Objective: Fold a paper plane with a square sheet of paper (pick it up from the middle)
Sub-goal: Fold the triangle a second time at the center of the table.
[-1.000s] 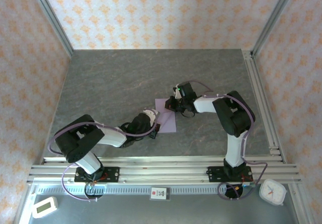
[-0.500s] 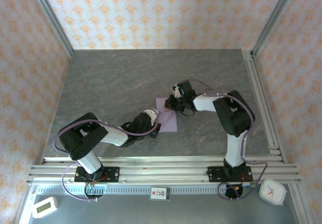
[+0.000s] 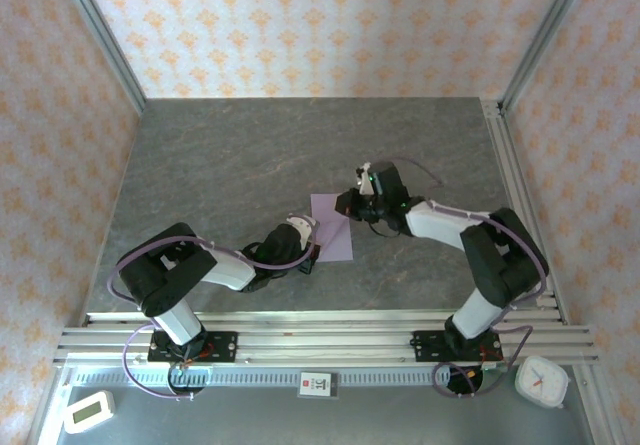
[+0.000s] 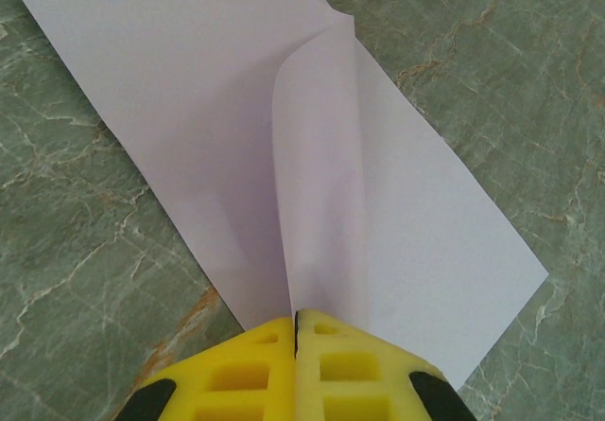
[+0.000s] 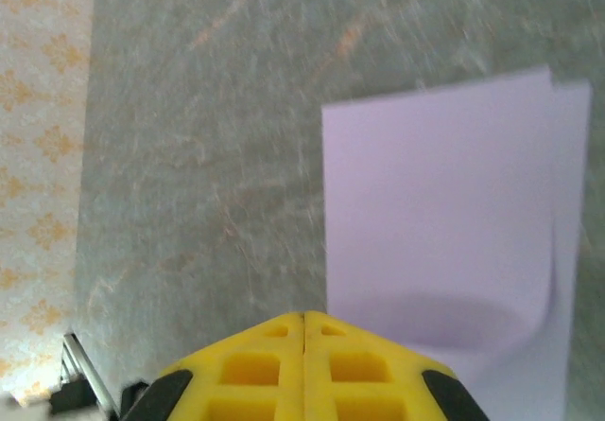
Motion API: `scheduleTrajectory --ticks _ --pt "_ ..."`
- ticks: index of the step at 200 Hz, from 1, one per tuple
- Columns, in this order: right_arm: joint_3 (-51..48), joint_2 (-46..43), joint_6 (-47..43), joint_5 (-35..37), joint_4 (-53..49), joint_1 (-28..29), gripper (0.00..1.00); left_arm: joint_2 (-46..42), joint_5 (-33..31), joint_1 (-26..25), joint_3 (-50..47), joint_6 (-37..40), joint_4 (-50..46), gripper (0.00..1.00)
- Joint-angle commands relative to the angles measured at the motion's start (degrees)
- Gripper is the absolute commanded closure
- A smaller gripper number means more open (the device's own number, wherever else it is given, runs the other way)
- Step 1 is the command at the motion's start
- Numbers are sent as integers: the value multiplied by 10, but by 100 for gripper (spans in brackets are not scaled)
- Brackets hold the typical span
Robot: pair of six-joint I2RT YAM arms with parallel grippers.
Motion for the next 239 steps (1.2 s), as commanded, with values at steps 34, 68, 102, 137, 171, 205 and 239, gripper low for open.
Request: scheduleTrajectory --ticks 34,68,102,137,171,205,239 --pt "-81 -25 62 29 83 53 98 26 11 4 6 -2 -30 100" --pt "-68 2 73 29 102 74 98 28 11 4 10 1 -37 100" --pt "-66 23 70 34 106 77 100 29 12 4 10 0 -38 100" --pt "-72 35 65 41 109 76 100 31 13 4 9 1 -37 100" --pt "-78 47 65 45 118 72 100 30 13 5 8 4 -39 100" --pt "-75 64 63 46 119 67 100 32 15 4 8 4 -36 100" --pt "-76 83 62 46 119 65 100 35 17 4 9 4 -32 100"
